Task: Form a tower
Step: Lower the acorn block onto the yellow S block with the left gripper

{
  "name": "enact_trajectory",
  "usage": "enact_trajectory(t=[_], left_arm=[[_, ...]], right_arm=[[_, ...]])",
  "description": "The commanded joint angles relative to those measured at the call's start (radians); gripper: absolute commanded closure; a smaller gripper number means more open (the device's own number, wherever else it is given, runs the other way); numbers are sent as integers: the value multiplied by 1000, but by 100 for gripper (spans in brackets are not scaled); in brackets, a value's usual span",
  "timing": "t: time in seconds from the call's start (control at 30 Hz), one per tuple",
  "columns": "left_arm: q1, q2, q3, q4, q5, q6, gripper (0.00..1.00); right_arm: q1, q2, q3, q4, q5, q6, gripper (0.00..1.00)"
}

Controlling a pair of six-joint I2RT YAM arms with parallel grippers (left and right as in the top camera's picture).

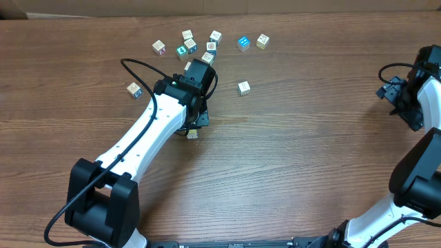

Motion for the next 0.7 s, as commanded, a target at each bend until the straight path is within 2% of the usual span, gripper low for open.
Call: enact_trajectory(t=[0.0, 0.67], left_arm=[[-9, 8, -7, 2, -21, 9, 96], [-9, 8, -8, 13, -21, 8, 96]], right_arm=[[-4, -26, 19, 5, 6, -3, 0], [-4, -26, 19, 5, 6, -3, 0]])
